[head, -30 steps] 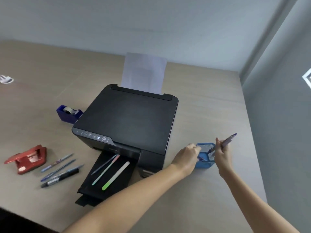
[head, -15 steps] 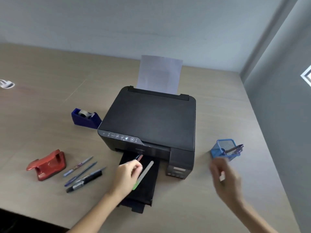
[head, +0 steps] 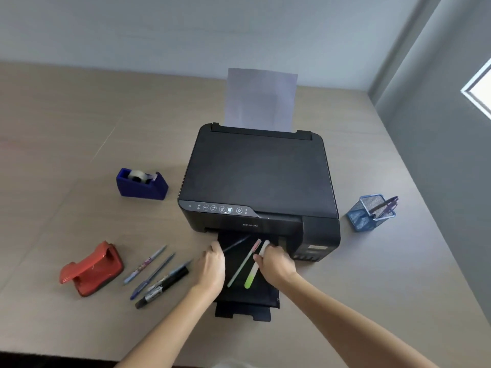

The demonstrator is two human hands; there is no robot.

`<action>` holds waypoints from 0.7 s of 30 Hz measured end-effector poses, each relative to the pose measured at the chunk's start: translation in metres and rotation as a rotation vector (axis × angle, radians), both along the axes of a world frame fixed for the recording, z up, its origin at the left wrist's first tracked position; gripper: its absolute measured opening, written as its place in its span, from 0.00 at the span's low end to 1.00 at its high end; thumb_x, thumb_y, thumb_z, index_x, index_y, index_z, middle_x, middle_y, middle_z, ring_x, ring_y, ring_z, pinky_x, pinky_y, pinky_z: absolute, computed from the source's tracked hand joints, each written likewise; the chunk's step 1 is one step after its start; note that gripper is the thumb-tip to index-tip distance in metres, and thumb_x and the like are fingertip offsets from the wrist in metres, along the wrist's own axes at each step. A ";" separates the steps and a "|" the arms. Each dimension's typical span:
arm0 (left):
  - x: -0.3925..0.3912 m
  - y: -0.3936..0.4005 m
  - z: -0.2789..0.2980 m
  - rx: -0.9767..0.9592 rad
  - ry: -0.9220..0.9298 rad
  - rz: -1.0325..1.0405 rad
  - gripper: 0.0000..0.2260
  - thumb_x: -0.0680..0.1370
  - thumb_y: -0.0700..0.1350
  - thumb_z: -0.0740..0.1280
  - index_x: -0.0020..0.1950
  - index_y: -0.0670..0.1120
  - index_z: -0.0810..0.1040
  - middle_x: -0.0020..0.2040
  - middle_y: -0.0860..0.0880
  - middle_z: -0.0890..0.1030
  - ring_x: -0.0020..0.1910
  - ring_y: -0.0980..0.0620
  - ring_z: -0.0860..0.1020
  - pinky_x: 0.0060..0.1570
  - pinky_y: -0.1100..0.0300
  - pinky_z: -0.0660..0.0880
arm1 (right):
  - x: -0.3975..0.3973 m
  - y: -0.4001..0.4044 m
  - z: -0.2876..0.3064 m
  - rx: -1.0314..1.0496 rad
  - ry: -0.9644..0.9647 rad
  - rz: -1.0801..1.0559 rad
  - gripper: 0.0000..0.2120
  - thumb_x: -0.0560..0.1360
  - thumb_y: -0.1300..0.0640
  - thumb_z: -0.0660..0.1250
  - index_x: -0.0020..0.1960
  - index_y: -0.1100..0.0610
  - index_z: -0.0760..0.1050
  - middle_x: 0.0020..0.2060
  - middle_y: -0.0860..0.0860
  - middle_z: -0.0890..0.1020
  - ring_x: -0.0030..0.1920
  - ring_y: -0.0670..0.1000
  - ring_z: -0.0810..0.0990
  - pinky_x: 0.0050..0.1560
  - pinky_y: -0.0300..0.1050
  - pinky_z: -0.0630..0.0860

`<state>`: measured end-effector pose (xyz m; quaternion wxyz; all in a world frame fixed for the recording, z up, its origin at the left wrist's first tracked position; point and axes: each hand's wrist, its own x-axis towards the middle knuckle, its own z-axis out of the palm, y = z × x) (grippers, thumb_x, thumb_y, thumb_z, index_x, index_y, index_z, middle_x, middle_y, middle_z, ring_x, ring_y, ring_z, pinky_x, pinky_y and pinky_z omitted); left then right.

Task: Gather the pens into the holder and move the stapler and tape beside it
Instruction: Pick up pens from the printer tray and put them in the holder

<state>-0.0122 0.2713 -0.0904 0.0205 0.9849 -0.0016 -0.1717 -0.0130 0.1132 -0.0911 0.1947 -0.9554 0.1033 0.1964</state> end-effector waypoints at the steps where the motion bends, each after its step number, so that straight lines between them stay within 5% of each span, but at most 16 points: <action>1: -0.002 -0.002 0.000 0.006 0.009 -0.017 0.15 0.75 0.34 0.67 0.61 0.39 0.70 0.52 0.42 0.83 0.48 0.47 0.83 0.42 0.58 0.78 | 0.003 0.001 -0.003 0.001 0.033 -0.029 0.17 0.80 0.48 0.59 0.56 0.62 0.74 0.47 0.57 0.80 0.46 0.57 0.81 0.43 0.48 0.76; 7: -0.010 -0.013 -0.013 -0.123 -0.001 -0.100 0.16 0.81 0.51 0.59 0.64 0.42 0.67 0.60 0.43 0.75 0.58 0.44 0.75 0.54 0.52 0.73 | 0.000 -0.004 0.001 0.060 0.088 -0.117 0.11 0.77 0.55 0.62 0.54 0.62 0.73 0.42 0.55 0.76 0.42 0.56 0.78 0.40 0.46 0.75; 11: -0.010 -0.011 -0.017 0.019 0.022 -0.194 0.18 0.76 0.34 0.62 0.65 0.42 0.67 0.63 0.43 0.73 0.61 0.43 0.73 0.56 0.52 0.72 | -0.020 -0.022 0.019 0.185 -0.079 0.054 0.06 0.78 0.56 0.61 0.48 0.59 0.70 0.39 0.54 0.80 0.35 0.53 0.79 0.34 0.46 0.76; 13: -0.012 -0.009 -0.017 0.044 0.035 -0.205 0.21 0.73 0.31 0.64 0.64 0.42 0.68 0.62 0.43 0.73 0.61 0.43 0.73 0.55 0.53 0.73 | -0.032 -0.034 0.040 0.252 -0.204 0.158 0.08 0.79 0.55 0.62 0.44 0.56 0.66 0.33 0.46 0.75 0.29 0.45 0.74 0.30 0.38 0.71; 15: -0.014 -0.009 -0.007 0.023 0.048 -0.197 0.18 0.74 0.31 0.62 0.63 0.42 0.68 0.61 0.44 0.74 0.58 0.44 0.76 0.53 0.54 0.75 | -0.042 -0.050 0.068 0.301 -0.344 0.216 0.13 0.78 0.57 0.64 0.41 0.54 0.61 0.28 0.40 0.68 0.26 0.44 0.68 0.28 0.32 0.63; 18: -0.016 -0.011 0.022 -0.082 0.137 -0.200 0.10 0.79 0.33 0.54 0.58 0.44 0.67 0.52 0.44 0.79 0.50 0.44 0.80 0.43 0.52 0.75 | -0.052 -0.088 0.104 0.363 -0.599 0.168 0.12 0.76 0.57 0.67 0.40 0.59 0.66 0.27 0.47 0.74 0.27 0.48 0.70 0.29 0.34 0.66; 21: -0.013 -0.013 0.072 -0.244 0.281 -0.285 0.09 0.82 0.40 0.51 0.43 0.49 0.65 0.38 0.49 0.74 0.34 0.49 0.72 0.32 0.59 0.64 | -0.051 -0.143 0.127 0.385 -0.861 -0.009 0.09 0.75 0.55 0.66 0.43 0.61 0.72 0.27 0.47 0.75 0.26 0.43 0.71 0.28 0.31 0.68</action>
